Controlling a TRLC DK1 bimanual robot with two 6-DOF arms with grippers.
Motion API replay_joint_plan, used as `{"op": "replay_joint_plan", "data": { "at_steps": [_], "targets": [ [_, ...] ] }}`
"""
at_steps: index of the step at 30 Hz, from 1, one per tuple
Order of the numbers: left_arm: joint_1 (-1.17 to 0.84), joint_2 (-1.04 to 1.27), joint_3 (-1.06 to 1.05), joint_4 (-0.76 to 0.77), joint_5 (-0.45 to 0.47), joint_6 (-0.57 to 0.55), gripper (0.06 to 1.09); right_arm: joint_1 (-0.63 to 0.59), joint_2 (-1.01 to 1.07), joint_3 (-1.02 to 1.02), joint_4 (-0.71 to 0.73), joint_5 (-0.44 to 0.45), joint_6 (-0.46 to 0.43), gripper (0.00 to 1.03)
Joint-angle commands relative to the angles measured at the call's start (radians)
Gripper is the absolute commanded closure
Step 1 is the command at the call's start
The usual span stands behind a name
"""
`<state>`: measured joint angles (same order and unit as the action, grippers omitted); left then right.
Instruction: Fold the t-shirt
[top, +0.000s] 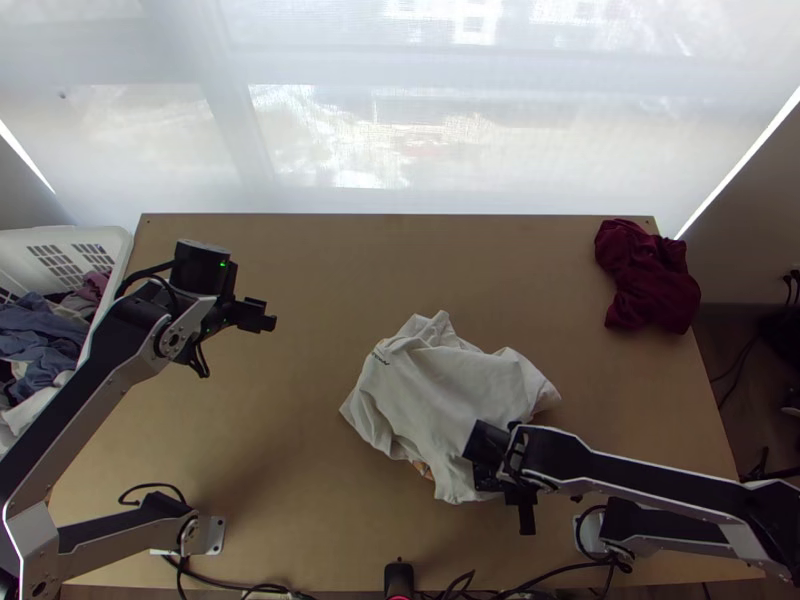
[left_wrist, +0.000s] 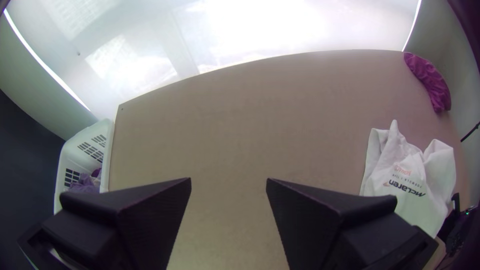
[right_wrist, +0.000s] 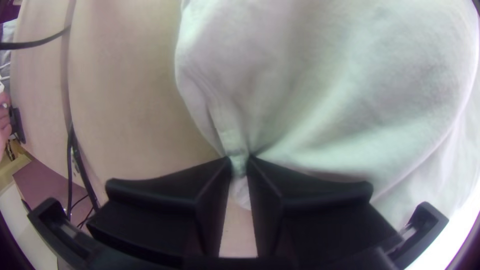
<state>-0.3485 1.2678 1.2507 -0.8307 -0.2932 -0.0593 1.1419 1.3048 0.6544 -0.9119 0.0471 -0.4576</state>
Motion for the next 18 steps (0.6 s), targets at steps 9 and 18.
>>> {"op": "replay_joint_plan", "data": {
  "at_steps": [9,18],
  "targets": [
    [0.003,-0.012,0.009,0.001,0.0,0.004,0.33,-0.134,-0.035,0.209,-0.116,-0.041,-0.096,1.0],
    [-0.02,-0.016,0.019,0.002,0.002,-0.008,0.33,-0.303,0.044,0.728,-0.332,-0.039,-0.193,1.0]
  ]
}}
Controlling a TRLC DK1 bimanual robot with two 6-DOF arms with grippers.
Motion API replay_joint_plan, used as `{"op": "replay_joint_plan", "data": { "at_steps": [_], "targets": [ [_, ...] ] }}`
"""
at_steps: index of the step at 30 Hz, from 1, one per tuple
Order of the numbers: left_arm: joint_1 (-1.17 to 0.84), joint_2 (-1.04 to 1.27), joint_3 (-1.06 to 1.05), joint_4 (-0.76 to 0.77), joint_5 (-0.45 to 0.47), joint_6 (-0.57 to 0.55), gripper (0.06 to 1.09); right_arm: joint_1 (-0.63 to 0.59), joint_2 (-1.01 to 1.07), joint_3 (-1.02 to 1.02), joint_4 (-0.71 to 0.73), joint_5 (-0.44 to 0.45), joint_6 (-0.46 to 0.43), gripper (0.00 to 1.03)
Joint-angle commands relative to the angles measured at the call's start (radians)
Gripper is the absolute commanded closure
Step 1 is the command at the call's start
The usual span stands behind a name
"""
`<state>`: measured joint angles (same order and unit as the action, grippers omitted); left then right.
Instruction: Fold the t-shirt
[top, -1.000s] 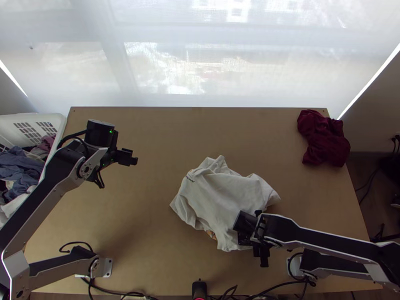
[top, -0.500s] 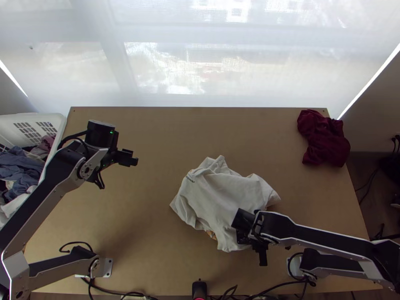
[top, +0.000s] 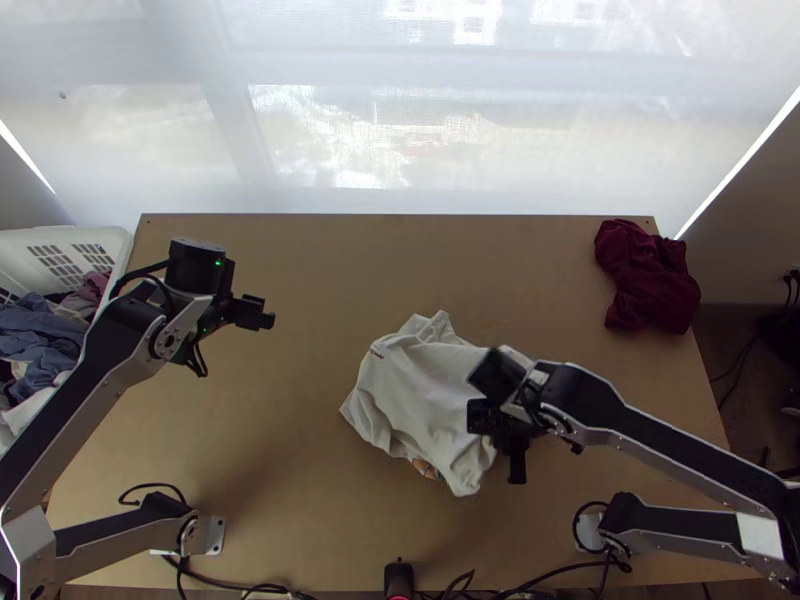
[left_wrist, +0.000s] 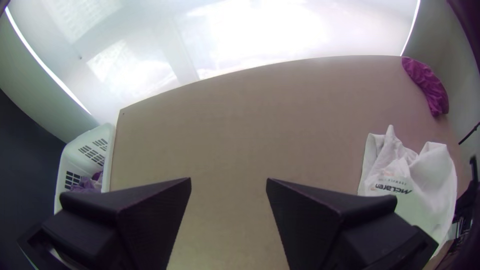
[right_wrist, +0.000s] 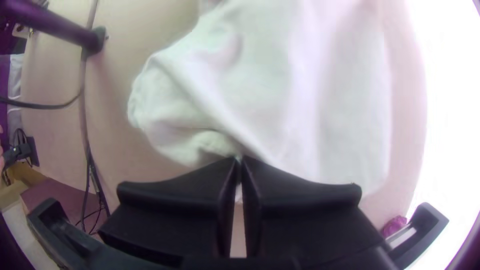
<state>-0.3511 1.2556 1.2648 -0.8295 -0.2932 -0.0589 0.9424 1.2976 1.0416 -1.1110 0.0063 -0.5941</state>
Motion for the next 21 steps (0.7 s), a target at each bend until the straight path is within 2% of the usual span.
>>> {"op": "replay_joint_plan", "data": {
  "at_steps": [1,9,14,21],
  "targets": [
    [-0.022,-0.004,0.007,0.001,0.002,-0.009,0.33,-0.116,0.068,0.406,-0.158,0.001,-0.059,1.0],
    [-0.038,0.011,0.061,0.001,0.002,-0.005,0.33,-0.162,0.256,0.976,-0.308,0.008,-0.098,1.0],
    [-0.075,0.013,0.065,-0.007,0.002,-0.005,0.33,-0.159,0.362,1.259,-0.312,0.07,-0.133,1.0],
    [-0.126,0.019,0.065,-0.014,0.002,-0.007,0.33,-0.154,0.348,1.278,-0.107,0.176,-0.196,1.0]
  ]
}}
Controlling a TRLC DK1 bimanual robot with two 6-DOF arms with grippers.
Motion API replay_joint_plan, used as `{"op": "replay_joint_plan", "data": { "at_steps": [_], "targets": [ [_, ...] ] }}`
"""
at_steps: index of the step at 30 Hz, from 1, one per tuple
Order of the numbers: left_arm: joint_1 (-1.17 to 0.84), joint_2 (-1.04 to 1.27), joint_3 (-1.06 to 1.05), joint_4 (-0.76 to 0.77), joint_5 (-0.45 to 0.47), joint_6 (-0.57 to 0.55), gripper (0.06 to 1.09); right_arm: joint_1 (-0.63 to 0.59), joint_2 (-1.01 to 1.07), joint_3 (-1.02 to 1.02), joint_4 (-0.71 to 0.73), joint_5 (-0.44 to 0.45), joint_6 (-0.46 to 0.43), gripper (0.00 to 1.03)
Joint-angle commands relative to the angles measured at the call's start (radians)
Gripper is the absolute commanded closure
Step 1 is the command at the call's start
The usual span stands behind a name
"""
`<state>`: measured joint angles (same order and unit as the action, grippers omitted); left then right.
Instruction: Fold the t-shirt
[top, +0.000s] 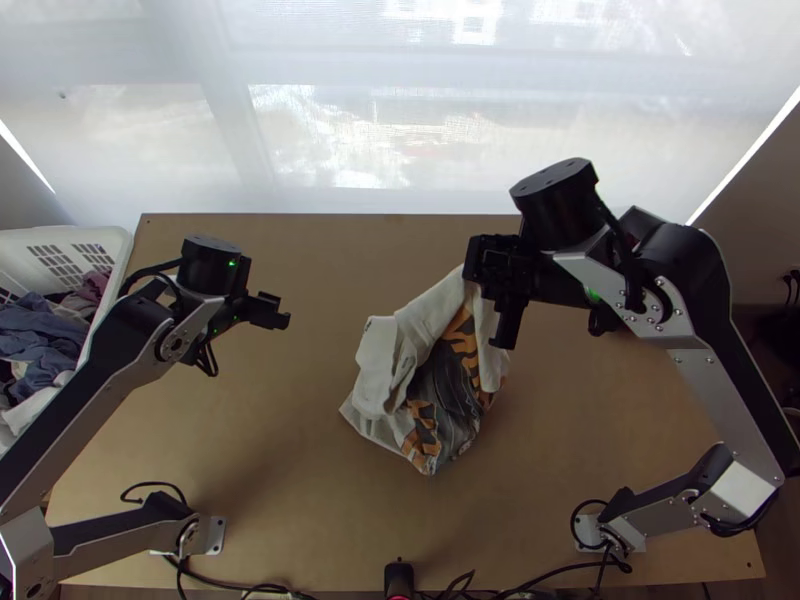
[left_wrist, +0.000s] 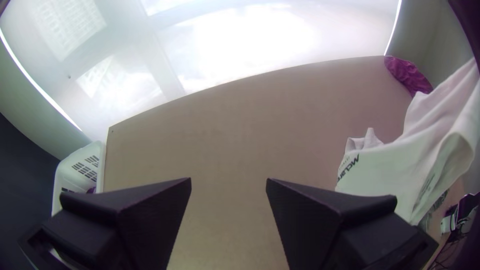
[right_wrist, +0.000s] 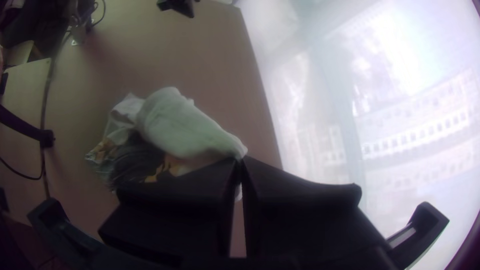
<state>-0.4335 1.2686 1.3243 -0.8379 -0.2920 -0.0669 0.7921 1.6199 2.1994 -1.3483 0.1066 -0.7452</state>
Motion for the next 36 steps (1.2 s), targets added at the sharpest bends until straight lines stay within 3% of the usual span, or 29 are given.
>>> {"op": "replay_joint_plan", "data": {
  "at_steps": [1,5,16,30,32,36],
  "targets": [
    [-0.053,0.009,0.006,-0.007,0.001,0.001,0.33,-0.007,0.018,0.111,0.163,0.087,-0.054,1.0],
    [-0.103,0.032,0.012,-0.006,-0.001,0.009,0.33,-0.028,0.005,0.095,0.265,0.097,-0.063,1.0],
    [-0.317,0.183,0.033,0.122,0.001,0.039,0.32,-0.028,0.001,0.049,0.271,0.143,-0.016,1.0],
    [-0.544,0.235,0.11,0.062,0.019,0.078,0.32,-0.044,0.028,0.031,0.271,0.229,-0.016,1.0],
    [-0.559,0.232,0.101,0.051,0.019,0.09,0.25,-0.04,0.034,0.031,0.271,0.237,-0.014,1.0],
    [-0.574,0.238,0.055,0.051,0.019,0.11,0.22,-0.027,0.04,0.033,0.271,0.254,-0.006,1.0]
  ]
}}
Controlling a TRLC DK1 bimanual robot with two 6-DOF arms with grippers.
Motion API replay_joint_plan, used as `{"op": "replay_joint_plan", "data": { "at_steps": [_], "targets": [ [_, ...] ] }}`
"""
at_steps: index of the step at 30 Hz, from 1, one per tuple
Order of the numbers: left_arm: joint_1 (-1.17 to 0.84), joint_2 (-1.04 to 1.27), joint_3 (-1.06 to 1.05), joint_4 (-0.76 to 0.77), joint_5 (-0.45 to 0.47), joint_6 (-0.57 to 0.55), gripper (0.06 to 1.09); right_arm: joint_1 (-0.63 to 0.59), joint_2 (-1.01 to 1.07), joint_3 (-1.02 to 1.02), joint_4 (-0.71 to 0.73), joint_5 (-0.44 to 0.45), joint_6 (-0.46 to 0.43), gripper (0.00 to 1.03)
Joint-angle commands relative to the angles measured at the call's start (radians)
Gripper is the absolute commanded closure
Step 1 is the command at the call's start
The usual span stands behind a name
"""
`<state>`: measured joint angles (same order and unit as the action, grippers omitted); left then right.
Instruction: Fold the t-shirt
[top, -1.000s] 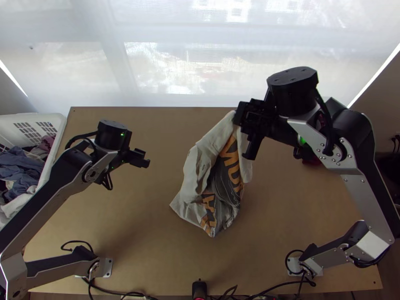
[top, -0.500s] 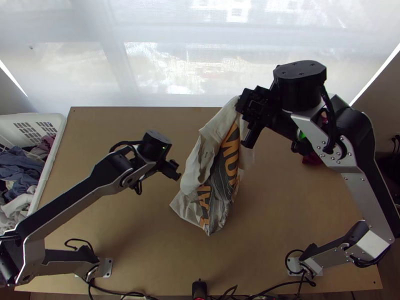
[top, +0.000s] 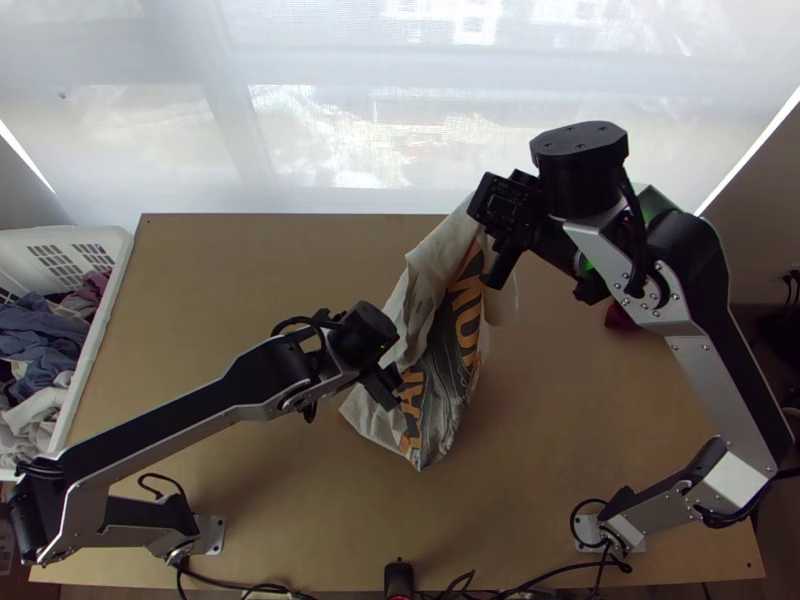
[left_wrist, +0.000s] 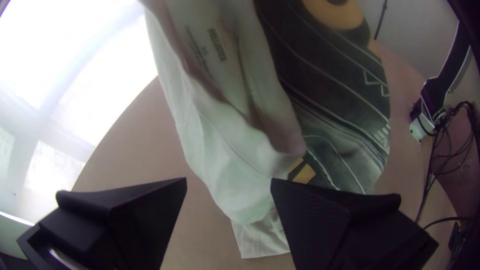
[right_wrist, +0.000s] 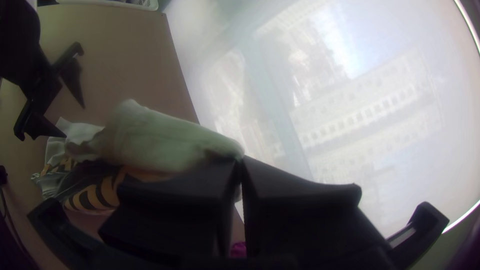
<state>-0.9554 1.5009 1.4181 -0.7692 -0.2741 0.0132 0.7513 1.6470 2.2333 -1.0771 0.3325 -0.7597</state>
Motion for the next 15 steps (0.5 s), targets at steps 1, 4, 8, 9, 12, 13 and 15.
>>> {"op": "replay_joint_plan", "data": {
  "at_steps": [1,4,8,9,12,13,15],
  "targets": [
    [-0.057,0.005,-0.048,-0.018,0.001,0.031,0.19,0.02,0.013,-0.001,0.0,0.036,0.008,1.0],
    [-0.077,0.005,-0.067,-0.019,0.001,0.03,0.18,0.025,0.014,-0.001,0.0,0.045,0.007,1.0],
    [-0.091,0.021,-0.085,-0.015,0.001,0.021,0.16,0.029,0.014,-0.001,0.0,0.054,0.008,1.0],
    [-0.092,0.03,-0.087,-0.012,0.001,0.019,0.16,0.031,0.014,-0.001,0.0,0.056,0.008,1.0],
    [-0.102,0.062,-0.085,-0.002,-0.011,0.019,0.16,0.036,0.013,-0.001,0.0,0.06,0.014,1.0],
    [-0.105,0.071,-0.084,0.002,-0.019,0.019,0.16,0.036,0.013,-0.003,-0.001,0.06,0.017,1.0],
    [-0.108,0.091,-0.081,0.015,-0.042,0.019,0.17,0.037,0.01,-0.003,-0.001,0.063,0.019,1.0]
  ]
}}
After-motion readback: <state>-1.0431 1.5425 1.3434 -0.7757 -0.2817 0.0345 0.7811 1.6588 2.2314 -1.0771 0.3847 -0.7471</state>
